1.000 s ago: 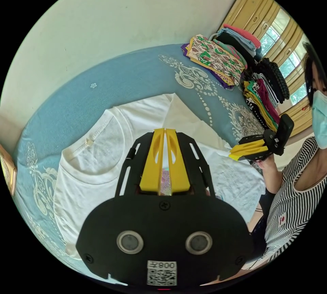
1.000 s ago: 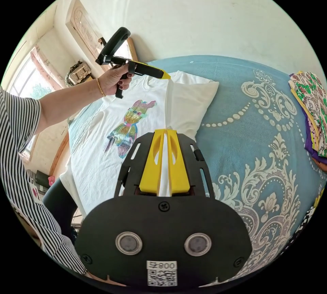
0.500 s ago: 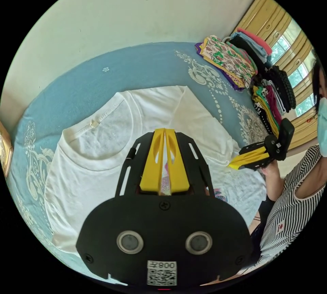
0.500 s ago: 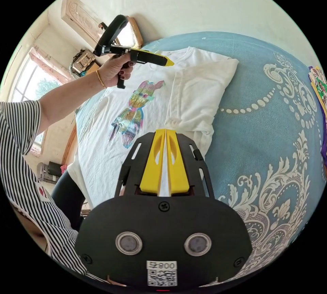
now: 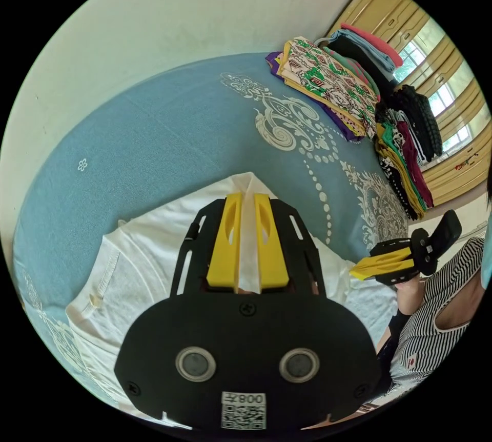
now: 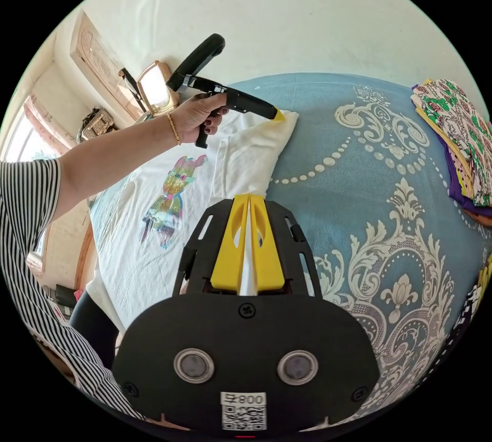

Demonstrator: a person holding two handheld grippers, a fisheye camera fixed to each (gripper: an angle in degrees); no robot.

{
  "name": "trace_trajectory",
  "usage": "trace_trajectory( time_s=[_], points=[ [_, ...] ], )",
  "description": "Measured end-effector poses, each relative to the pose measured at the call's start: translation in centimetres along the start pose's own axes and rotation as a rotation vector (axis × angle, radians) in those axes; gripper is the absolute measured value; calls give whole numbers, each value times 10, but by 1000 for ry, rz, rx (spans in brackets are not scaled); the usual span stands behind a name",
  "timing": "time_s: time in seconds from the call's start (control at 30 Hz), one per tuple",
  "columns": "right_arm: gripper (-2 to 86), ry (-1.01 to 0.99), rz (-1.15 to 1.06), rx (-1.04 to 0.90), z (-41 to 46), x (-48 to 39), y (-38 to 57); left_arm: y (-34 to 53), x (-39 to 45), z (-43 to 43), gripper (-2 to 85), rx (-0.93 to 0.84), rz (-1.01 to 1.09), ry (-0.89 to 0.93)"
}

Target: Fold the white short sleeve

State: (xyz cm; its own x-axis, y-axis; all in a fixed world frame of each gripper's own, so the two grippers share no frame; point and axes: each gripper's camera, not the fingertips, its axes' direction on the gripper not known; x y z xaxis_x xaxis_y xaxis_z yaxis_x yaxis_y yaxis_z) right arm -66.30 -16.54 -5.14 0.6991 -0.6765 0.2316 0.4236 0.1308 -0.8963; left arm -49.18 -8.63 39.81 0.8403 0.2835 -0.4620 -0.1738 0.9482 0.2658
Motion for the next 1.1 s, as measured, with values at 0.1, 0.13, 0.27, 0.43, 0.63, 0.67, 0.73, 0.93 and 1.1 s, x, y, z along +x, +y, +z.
trace_trajectory(
  time_s=[0.1, 0.13, 0.27, 0.43, 0.63, 0.67, 0.73, 0.93, 1.1],
  points=[
    [1, -11, 23, -18, 8, 7, -3, 4, -1, -2, 16, 13, -7, 10],
    [1, -28, 31, -44, 13, 10, -4, 6, -1, -6, 12, 32, -9, 18],
    [1, -71, 24, -100, 23, 15, -7, 16, 0, -16, 7, 77, -20, -32],
    [1, -136, 45, -126, 29, 26, -8, 26, -5, -12, 6, 90, -64, -56],
    [2, -193, 64, -146, 35, 38, -8, 39, -2, -9, 15, 88, -81, -80],
    [2, -199, 65, -149, 35, 40, -8, 44, 0, -15, 19, 108, -86, -97],
    [2, -200, 63, -155, 34, 40, -9, 57, 6, -27, 22, 154, -91, -118],
    [1, -188, 52, -77, 18, 40, -9, 110, 30, -51, 27, 228, -114, -171],
    [1, -166, 12, -66, 29, 30, -12, 117, 25, -46, 28, 229, -149, -147]
  ],
)
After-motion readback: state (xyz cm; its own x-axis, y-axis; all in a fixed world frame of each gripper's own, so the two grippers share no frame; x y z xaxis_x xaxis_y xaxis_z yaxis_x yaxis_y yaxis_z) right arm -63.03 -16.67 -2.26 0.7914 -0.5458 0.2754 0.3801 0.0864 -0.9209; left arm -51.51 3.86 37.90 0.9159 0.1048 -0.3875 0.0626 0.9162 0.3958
